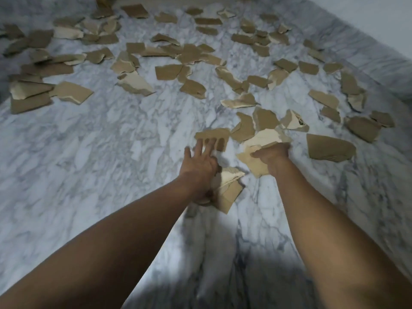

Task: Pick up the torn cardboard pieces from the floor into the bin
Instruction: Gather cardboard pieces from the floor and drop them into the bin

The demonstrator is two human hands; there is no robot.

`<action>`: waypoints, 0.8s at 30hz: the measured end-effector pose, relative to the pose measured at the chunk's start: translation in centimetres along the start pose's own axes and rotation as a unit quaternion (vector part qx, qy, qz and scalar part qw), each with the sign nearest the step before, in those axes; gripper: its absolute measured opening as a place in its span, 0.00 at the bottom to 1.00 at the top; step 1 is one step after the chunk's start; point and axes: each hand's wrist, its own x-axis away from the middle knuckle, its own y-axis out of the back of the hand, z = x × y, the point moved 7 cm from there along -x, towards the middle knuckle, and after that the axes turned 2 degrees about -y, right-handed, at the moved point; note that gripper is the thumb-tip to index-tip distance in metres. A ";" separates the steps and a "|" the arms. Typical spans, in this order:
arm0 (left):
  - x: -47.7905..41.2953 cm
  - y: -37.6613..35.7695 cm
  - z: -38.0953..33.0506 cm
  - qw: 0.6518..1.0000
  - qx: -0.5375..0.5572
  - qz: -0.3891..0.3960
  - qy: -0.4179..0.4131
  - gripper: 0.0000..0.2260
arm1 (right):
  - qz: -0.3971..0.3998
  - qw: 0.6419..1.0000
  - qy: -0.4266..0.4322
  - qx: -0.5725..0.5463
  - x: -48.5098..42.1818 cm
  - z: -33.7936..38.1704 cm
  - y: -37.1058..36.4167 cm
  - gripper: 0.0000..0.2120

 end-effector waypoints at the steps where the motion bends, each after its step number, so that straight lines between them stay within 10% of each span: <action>1: -1.2 0.1 -0.1 1.000 -0.011 0.017 -0.011 0.39 | 0.002 1.000 0.002 -0.011 -0.1 -0.3 0.5 0.49; 4: -3.8 -0.4 -0.2 0.996 0.020 0.079 -0.029 0.43 | -0.008 1.000 0.017 0.025 -0.8 -0.3 2.9 0.58; 9: -5.6 1.6 1.2 0.993 0.114 -0.006 0.028 0.29 | 0.098 0.991 0.096 -0.007 0.9 6.2 1.7 0.35; 13: -6.2 1.5 2.2 0.987 0.125 0.037 0.093 0.36 | 0.155 0.977 0.050 0.136 -0.8 8.6 -4.8 0.47; 17: -6.5 1.6 1.7 0.984 0.107 0.092 0.107 0.39 | 0.019 0.978 -0.010 0.206 -2.0 7.6 -6.2 0.57; 24: -6.9 2.3 1.3 0.968 0.137 0.155 0.140 0.37 | 0.094 0.970 0.084 0.205 -2.4 9.8 -6.2 0.35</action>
